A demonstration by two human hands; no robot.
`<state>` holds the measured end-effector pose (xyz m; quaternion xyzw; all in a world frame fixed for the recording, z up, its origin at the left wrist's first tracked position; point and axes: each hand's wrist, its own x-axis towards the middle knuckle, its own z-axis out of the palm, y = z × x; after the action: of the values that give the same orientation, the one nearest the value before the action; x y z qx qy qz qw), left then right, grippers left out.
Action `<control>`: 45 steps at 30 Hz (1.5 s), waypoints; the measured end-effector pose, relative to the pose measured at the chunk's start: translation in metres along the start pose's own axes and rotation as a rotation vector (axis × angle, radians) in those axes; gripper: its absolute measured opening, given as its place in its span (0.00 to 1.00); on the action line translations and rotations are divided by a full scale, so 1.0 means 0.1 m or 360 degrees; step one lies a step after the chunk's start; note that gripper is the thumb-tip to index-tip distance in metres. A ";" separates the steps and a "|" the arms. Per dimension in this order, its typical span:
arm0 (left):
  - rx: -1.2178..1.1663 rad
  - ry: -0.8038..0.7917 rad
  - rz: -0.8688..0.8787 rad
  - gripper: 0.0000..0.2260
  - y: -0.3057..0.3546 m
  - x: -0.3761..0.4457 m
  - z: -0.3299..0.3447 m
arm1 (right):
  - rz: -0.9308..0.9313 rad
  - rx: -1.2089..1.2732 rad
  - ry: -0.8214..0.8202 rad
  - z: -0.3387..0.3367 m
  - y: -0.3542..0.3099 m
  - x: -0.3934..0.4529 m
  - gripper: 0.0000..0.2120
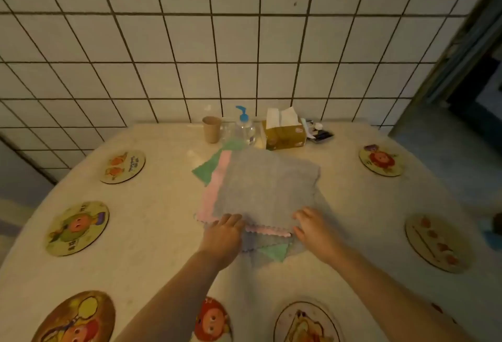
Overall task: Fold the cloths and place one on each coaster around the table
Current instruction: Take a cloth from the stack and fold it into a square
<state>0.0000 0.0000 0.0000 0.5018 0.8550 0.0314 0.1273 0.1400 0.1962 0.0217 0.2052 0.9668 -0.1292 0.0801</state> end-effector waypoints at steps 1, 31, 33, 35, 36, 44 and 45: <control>-0.0038 -0.0003 -0.0006 0.21 -0.01 0.13 0.05 | -0.0045 -0.0017 -0.0062 0.07 0.05 0.11 0.15; -0.0151 0.0148 -0.0065 0.08 -0.38 1.11 0.18 | -0.0327 0.0198 0.0105 0.25 0.36 0.98 0.11; -0.0143 0.0250 -0.0138 0.06 -0.49 1.12 0.06 | -0.0394 0.0055 -0.0004 0.18 0.42 0.97 0.12; -0.0204 0.0334 -0.0254 0.07 -0.56 1.18 -0.13 | -0.0382 -0.0140 -0.0006 0.06 0.47 0.97 0.17; -0.0260 0.0359 -0.0333 0.08 -0.58 1.22 -0.24 | -0.0308 -0.0180 0.0066 0.00 0.50 0.99 0.18; -0.1245 0.0810 -0.0601 0.08 -0.65 1.35 -1.35 | -0.0094 0.0315 0.0650 -1.08 0.20 1.22 0.11; -0.1168 0.0904 -0.0560 0.08 -0.71 1.29 -1.49 | -0.0159 0.0401 0.0734 -1.22 0.09 1.23 0.10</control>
<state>-0.1573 0.0880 0.1069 0.2436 0.8602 0.4439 0.0609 0.0200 0.2845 0.1101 0.1898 0.9447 -0.2022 -0.1749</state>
